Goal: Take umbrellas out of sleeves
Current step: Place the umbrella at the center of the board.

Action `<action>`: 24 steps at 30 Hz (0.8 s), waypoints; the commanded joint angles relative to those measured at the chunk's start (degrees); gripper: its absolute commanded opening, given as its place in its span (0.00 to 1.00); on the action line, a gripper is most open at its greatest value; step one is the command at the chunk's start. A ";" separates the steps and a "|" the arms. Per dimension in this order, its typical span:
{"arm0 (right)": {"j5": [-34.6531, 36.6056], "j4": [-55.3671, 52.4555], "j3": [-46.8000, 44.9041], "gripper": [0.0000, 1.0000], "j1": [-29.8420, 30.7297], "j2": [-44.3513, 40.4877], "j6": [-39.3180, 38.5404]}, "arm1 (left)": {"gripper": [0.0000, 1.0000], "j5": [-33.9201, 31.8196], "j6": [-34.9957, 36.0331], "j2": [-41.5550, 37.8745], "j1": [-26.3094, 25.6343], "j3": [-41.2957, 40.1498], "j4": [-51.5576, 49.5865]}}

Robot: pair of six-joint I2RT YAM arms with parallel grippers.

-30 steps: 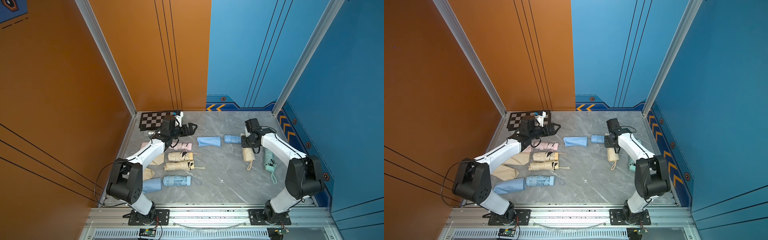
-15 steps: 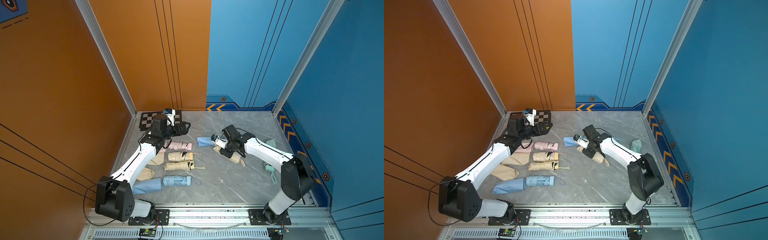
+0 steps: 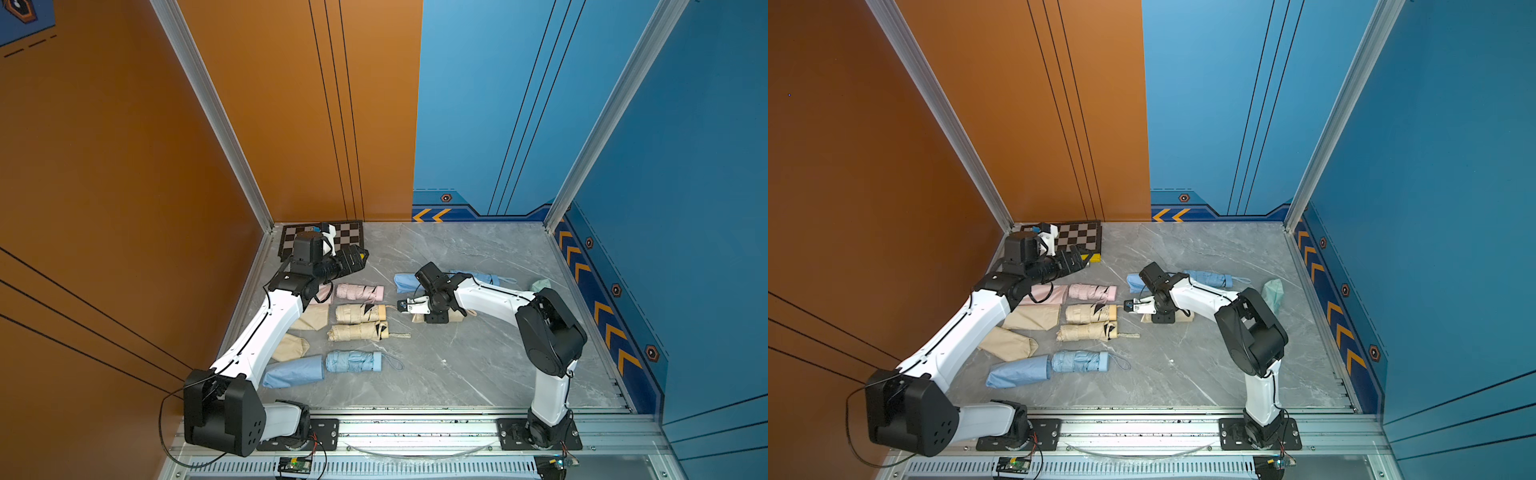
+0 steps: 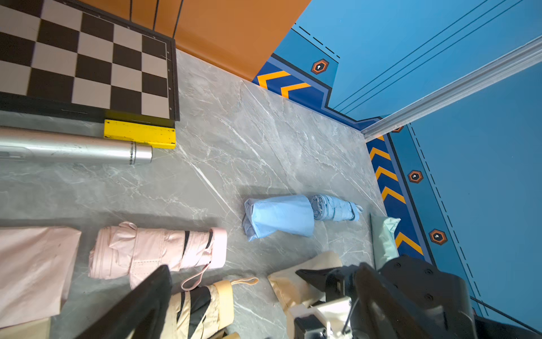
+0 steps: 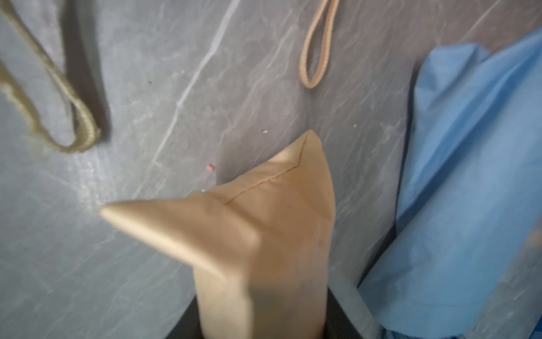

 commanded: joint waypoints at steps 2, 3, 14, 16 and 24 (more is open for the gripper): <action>1.44 5.72 1.54 0.48 0.21 2.80 -4.13 | 0.93 3.95 0.57 -2.51 -0.16 -2.80 -1.38; 1.23 6.48 1.55 0.51 0.28 3.12 -4.13 | 0.92 3.93 0.72 -2.75 -0.29 -3.18 -1.44; -9.34 9.41 1.87 1.00 0.84 -4.00 5.67 | 0.87 3.69 4.13 -4.94 -5.65 -7.41 -10.87; -12.40 10.84 0.62 1.00 0.81 -8.00 9.38 | 0.87 4.07 5.96 -4.43 -8.32 -7.07 -12.60; -13.03 14.33 -8.57 1.00 -1.31 -24.80 23.26 | 0.76 1.50 12.17 2.22 -17.76 -4.07 -13.95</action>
